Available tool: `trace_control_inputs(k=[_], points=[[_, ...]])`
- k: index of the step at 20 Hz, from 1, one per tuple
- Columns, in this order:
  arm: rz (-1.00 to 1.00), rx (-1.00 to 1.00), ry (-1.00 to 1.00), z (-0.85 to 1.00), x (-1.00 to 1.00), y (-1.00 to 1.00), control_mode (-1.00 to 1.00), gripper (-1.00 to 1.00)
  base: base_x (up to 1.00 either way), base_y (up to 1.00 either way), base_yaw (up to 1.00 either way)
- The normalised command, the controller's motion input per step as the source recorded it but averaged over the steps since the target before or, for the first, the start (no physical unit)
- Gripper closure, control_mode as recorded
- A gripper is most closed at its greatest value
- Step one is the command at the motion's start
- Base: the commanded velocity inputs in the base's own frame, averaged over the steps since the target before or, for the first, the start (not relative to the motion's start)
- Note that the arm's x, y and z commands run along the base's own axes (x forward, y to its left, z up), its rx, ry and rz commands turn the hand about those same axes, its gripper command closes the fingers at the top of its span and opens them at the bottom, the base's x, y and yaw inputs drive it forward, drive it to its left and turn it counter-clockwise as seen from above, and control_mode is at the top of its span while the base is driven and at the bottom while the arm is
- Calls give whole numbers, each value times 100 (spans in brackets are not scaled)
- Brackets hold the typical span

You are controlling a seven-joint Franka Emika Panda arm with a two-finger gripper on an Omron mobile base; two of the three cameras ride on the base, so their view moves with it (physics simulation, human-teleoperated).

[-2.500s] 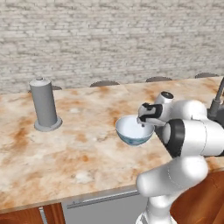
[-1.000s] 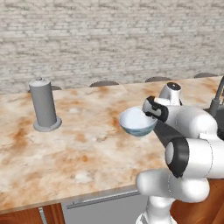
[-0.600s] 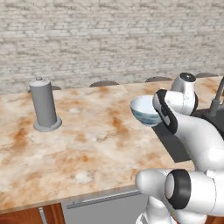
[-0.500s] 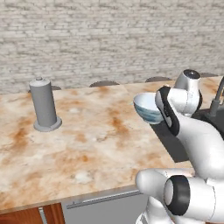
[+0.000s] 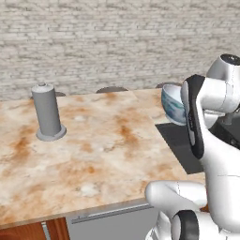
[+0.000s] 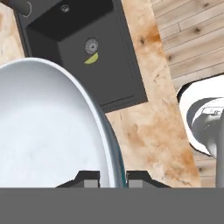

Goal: Clear the mugs and bowl far away from the sink.

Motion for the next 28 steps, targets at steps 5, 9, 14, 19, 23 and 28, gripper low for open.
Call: trace_control_inputs(k=[5,9,14,19,23,28], points=[[-2,-3,0,62,-100,73,-100,100,0,0,0],[16,-5,1,43,-100,28,-100,100,0,0,0],[18,-17,9,11,-71,-22,-100,100,0,0,0],[14,-31,13,-15,-6,-4,-100,100,0,0,0],[4,-27,6,-25,1,0,-100,100,0,0,0],[-3,-1,5,-8,14,0,100,100,15,-17,-37]])
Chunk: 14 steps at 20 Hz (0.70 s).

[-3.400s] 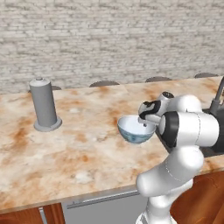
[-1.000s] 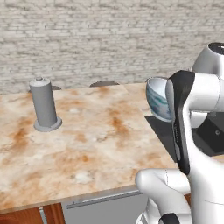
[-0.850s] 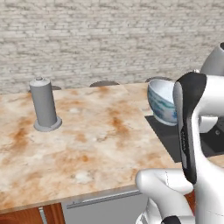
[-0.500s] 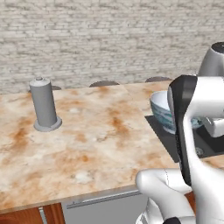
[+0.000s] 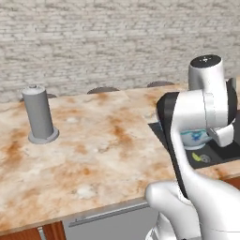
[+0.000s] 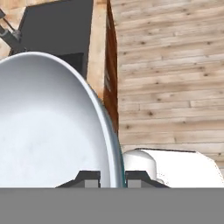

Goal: Clear the mugs and bowl far away from the sink.

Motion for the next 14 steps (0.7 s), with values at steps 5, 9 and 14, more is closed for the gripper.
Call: trace_control_inputs(k=[5,9,14], points=[[0,0,0,0,0,0,100,100,0,-7,-98],[0,0,0,0,0,0,100,100,0,0,-100],[0,0,0,0,0,0,100,100,0,0,-100]])
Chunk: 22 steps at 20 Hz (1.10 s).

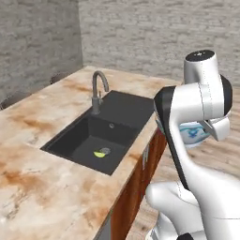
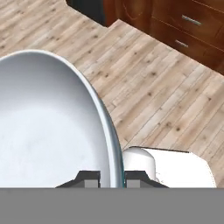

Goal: Clear the mugs and bowl far away from the sink.

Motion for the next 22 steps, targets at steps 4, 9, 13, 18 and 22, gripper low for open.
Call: trace_control_inputs(k=[4,9,13,18,22], points=[[0,0,0,0,0,0,100,100,0,0,-100],[0,0,0,0,0,0,100,100,0,0,-100],[0,0,0,0,0,0,100,100,0,0,-100],[0,0,0,0,0,0,100,100,0,0,-100],[0,0,0,0,0,0,100,100,0,0,-100]])
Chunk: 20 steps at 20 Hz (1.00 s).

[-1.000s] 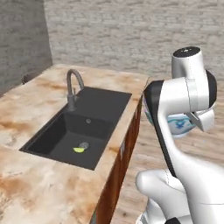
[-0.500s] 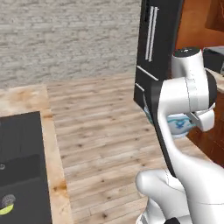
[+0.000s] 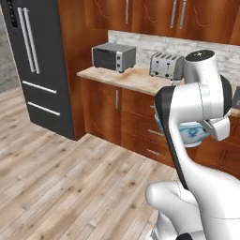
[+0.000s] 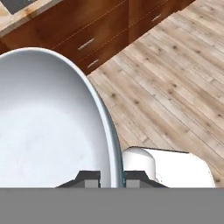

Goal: Clear the mugs and bowl far away from the sink.

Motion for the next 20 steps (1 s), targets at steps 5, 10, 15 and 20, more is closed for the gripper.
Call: trace_control_inputs(k=[5,10,15,20], points=[[0,0,0,0,0,0,100,100,38,2,-83],[0,0,0,0,0,0,100,100,100,-46,-8],[0,0,0,0,0,0,100,100,100,-68,0],[0,0,0,0,0,0,100,100,100,-32,-1]])
